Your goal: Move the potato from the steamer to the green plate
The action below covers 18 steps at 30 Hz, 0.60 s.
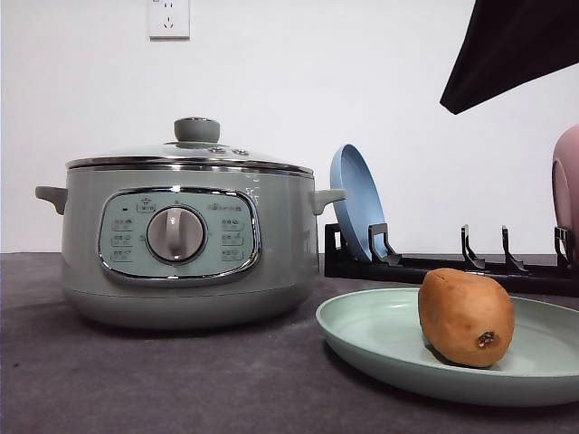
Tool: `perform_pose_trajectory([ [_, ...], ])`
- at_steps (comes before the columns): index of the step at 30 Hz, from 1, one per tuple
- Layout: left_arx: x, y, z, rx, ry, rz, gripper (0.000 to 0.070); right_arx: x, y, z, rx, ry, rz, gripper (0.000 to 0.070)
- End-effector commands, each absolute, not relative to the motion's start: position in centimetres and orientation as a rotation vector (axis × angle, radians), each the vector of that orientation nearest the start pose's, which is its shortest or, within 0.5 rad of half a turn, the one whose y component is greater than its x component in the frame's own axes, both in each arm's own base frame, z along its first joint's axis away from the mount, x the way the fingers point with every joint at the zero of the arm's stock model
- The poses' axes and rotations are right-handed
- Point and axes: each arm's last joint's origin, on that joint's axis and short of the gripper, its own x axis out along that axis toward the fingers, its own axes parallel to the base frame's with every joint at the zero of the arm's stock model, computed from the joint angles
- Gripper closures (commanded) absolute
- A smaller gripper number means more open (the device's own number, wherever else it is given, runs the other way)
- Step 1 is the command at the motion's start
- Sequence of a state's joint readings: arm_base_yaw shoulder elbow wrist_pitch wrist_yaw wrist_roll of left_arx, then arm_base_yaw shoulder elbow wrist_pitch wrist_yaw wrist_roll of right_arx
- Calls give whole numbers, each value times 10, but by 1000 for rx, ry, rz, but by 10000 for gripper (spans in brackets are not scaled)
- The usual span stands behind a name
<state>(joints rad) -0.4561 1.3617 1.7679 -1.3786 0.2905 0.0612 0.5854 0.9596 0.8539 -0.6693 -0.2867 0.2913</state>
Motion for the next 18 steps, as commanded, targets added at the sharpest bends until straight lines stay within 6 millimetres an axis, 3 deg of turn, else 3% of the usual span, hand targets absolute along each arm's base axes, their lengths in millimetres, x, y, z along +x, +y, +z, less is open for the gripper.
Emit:
perform_pose_trajectory([
  [1, 194, -106, 441, 133, 940, -725, 690, 152, 112, 291, 130, 881, 721, 700],
  [18, 194, -106, 441, 133, 939, -725, 691, 154, 114, 293, 137, 843, 730, 700],
])
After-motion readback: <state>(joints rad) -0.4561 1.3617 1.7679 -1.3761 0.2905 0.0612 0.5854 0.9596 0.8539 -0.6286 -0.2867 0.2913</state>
